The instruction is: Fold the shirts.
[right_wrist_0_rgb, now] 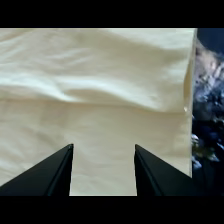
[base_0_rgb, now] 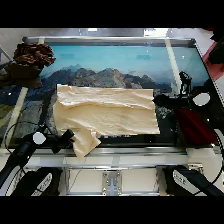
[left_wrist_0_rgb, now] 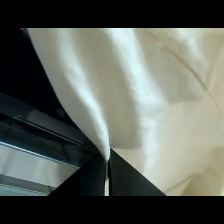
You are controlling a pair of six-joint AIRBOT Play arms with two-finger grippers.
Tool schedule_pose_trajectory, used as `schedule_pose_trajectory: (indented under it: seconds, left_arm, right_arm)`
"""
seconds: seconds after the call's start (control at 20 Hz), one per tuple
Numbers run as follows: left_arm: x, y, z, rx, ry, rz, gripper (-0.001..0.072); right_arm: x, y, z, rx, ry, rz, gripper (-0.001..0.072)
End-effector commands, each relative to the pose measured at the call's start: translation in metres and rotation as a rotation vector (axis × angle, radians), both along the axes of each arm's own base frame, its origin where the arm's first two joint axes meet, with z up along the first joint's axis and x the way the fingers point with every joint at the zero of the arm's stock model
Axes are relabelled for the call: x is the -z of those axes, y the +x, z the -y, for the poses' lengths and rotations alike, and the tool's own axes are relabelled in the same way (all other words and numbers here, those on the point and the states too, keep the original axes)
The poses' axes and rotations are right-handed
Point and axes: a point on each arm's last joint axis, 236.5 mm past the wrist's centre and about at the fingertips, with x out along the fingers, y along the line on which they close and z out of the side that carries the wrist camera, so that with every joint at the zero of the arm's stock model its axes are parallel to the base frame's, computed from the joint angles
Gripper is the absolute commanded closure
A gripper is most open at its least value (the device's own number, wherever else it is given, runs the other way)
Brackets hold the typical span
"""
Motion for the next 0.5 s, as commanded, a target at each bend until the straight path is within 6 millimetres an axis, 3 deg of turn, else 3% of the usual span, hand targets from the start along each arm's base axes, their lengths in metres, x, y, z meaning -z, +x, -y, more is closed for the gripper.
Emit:
schedule_pose_trajectory:
  seconds: [0.0, 0.1, 0.2, 0.45]
  left_arm:
    - [-0.011, 0.003, 0.008, 0.059, -0.025, 0.015, 0.0699]
    - [-0.021, 0.014, 0.009, 0.071, -0.024, 0.051, 0.0699]
    - [-0.029, 0.023, 0.009, 0.081, -0.023, 0.082, 0.0699]
    - [-0.038, 0.032, 0.010, 0.093, -0.019, 0.116, 0.0699]
  right_arm:
    - [0.049, -0.068, 0.015, 0.064, -0.053, -0.260, 0.0250]
    - [0.091, -0.103, -0.002, 0.112, 0.039, -0.378, 0.0250]
    - [0.116, -0.115, -0.007, 0.170, 0.081, -0.394, 0.0251]
    - [0.122, -0.111, 0.024, 0.297, 0.084, -0.386, 0.0250]
